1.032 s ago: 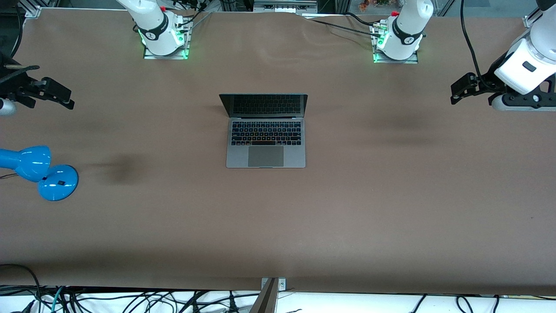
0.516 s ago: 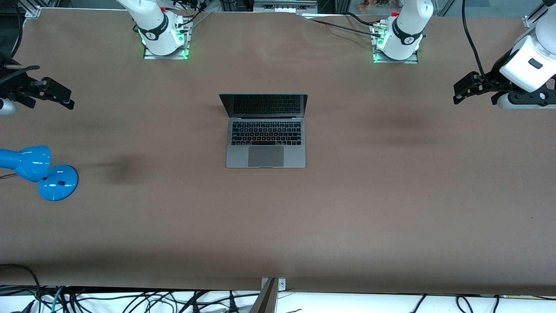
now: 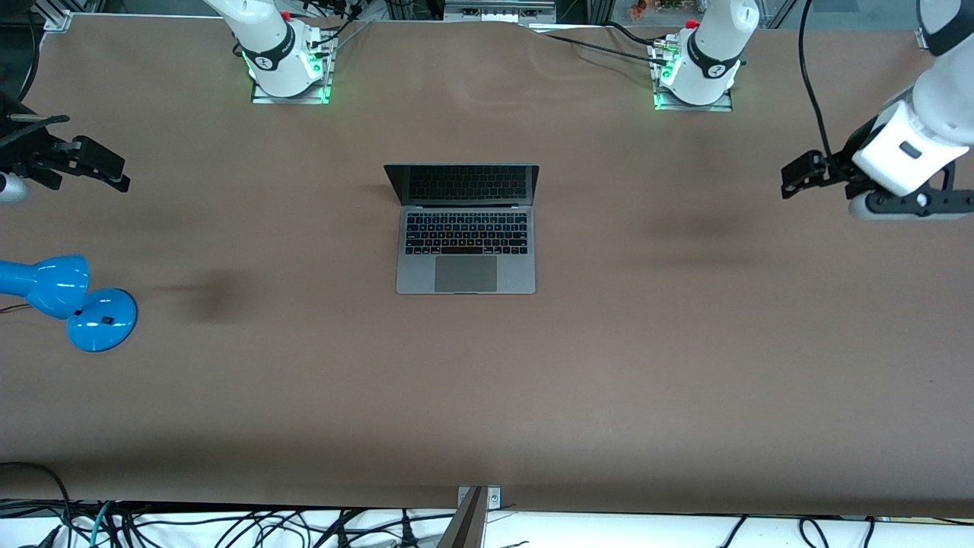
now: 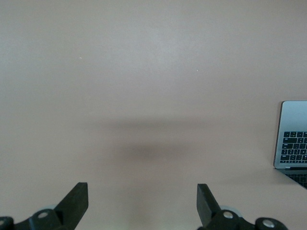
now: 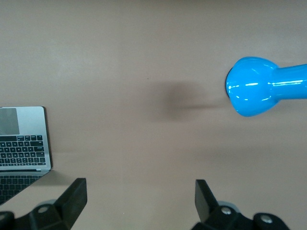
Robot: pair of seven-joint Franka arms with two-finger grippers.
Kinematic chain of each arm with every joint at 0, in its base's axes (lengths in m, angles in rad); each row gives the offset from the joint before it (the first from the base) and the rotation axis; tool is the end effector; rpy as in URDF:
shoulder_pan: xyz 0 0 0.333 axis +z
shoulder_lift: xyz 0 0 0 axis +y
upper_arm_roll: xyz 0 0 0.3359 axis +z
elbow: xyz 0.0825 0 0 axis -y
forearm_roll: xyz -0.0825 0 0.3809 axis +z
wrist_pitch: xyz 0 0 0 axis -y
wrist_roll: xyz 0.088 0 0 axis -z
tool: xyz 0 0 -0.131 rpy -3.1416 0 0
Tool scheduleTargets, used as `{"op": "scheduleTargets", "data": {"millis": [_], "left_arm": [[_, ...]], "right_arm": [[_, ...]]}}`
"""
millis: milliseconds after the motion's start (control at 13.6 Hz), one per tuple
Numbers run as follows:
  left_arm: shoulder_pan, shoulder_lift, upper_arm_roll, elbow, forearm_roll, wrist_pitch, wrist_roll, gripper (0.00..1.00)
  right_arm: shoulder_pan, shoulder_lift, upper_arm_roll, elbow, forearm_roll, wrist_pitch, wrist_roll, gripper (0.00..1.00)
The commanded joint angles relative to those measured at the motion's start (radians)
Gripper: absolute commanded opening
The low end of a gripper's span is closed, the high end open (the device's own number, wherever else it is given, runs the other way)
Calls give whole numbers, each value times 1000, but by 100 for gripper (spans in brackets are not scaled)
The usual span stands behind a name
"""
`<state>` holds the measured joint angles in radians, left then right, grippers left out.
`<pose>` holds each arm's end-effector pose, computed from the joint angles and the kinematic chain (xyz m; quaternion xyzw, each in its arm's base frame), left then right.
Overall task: Close laptop with both arms from behind
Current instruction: 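Move the left gripper and the right gripper toward the laptop screen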
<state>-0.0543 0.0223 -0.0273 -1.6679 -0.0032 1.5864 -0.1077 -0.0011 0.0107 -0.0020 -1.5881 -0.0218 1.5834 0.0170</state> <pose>0.5501 -0.0453 0.5641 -0.9986 -0.0131 0.0518 0.0030 0.5551 -0.0045 0.6075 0.9999 -0.0098 -0.0076 0.0110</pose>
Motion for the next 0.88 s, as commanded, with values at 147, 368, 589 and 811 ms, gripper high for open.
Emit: {"op": "scheduleTargets", "data": {"millis": [147, 368, 589, 811], "left_arm": [[-24, 102, -11, 83, -18, -14, -7, 100], [-74, 157, -11, 105, -18, -9, -125, 100], [-88, 250, -13, 197, -18, -9, -288, 100], [-125, 281, -11, 203, -18, 4, -391, 100]], "right_arm": [[0, 12, 8, 16, -20, -11, -14, 100], [19, 17, 11, 10, -9, -19, -15, 100], [90, 46, 13, 10, -3, -61, -19, 99], [190, 72, 11, 10, 5, -143, -9, 88]]}}
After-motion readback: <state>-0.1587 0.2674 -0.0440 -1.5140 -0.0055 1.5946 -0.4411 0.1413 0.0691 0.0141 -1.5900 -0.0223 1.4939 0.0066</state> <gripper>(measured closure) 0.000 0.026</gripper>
